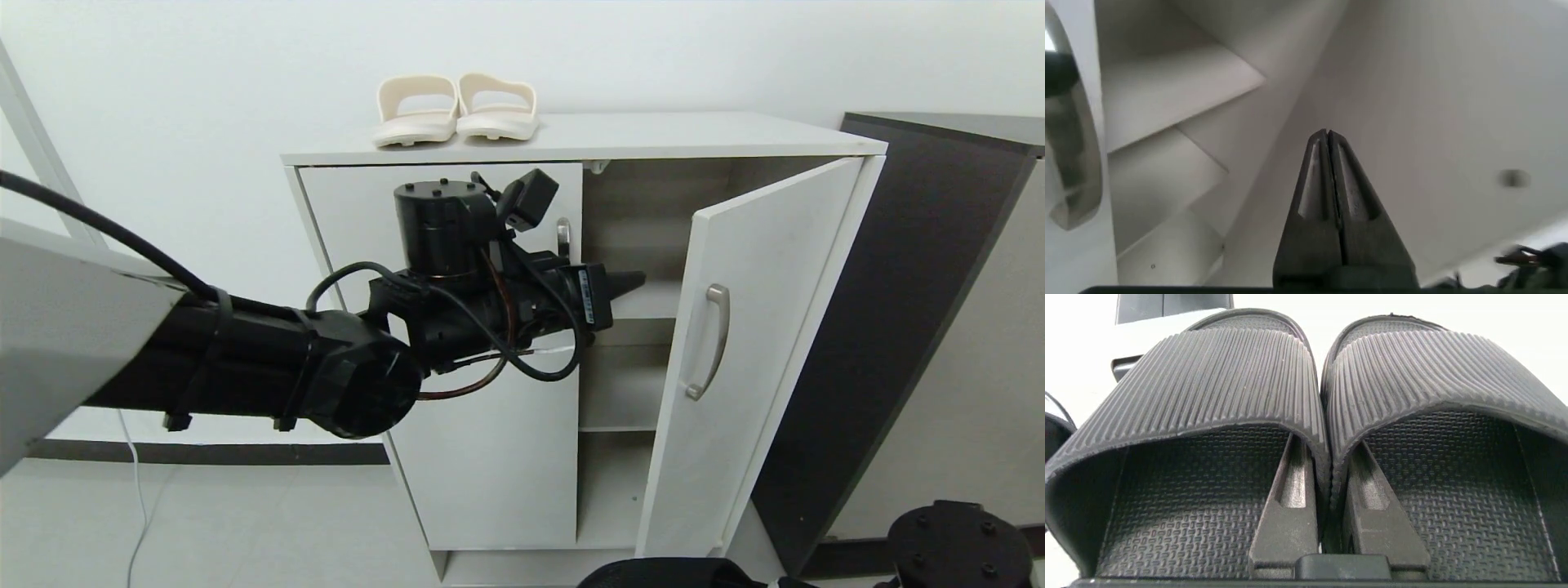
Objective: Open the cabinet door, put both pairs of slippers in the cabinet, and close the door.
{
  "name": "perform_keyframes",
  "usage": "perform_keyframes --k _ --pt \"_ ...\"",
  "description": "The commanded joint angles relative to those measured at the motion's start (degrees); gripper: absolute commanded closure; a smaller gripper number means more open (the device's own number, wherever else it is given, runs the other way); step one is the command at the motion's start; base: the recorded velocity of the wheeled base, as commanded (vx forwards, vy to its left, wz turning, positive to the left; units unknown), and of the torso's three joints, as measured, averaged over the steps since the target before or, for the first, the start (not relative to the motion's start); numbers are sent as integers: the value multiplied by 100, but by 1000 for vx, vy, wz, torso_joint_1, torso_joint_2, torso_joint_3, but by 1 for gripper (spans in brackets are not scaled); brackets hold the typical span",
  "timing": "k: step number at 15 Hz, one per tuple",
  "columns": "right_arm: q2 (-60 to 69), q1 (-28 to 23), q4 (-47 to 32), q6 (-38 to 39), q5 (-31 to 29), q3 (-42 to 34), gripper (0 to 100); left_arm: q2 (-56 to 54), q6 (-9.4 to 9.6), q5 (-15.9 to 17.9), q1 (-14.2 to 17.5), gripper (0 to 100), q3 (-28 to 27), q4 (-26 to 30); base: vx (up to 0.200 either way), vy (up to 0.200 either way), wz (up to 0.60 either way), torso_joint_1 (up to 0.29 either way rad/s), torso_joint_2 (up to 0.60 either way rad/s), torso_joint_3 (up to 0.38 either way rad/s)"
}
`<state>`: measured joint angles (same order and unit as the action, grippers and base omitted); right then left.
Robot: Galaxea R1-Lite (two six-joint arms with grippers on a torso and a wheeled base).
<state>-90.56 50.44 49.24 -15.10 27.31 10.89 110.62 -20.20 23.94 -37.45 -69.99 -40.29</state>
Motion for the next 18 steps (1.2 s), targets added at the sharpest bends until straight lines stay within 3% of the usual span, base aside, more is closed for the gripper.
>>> perform_keyframes --k 1,5,9,12,15,16,18 --pt "-40 18 -2 -1 3 -8 100 276 16 -21 -26 100 -59 -14 -200 0 0 7 -2 -2" --pt "-93 62 -2 -1 3 -8 100 373 16 -171 -245 100 11 -313 -200 0 0 1 1 4" --pt "-137 80 -2 -10 11 -34 100 267 7 -171 -904 100 46 -489 -150 0 0 2 1 3" --pt "-146 80 7 -72 20 -60 100 259 7 -197 -817 100 73 -524 0 0 0 0 0 0" --pt "-278 9 42 -45 -50 168 100 48 34 -522 -614 100 152 -559 0 0 0 0 0 0" --pt "-401 -307 95 87 -138 458 100 -260 42 -777 -535 100 275 -480 0 0 0 0 0 0" --pt "-541 -641 95 728 -938 854 100 -937 42 -1032 -351 100 547 -234 0 0 0 0 0 0"
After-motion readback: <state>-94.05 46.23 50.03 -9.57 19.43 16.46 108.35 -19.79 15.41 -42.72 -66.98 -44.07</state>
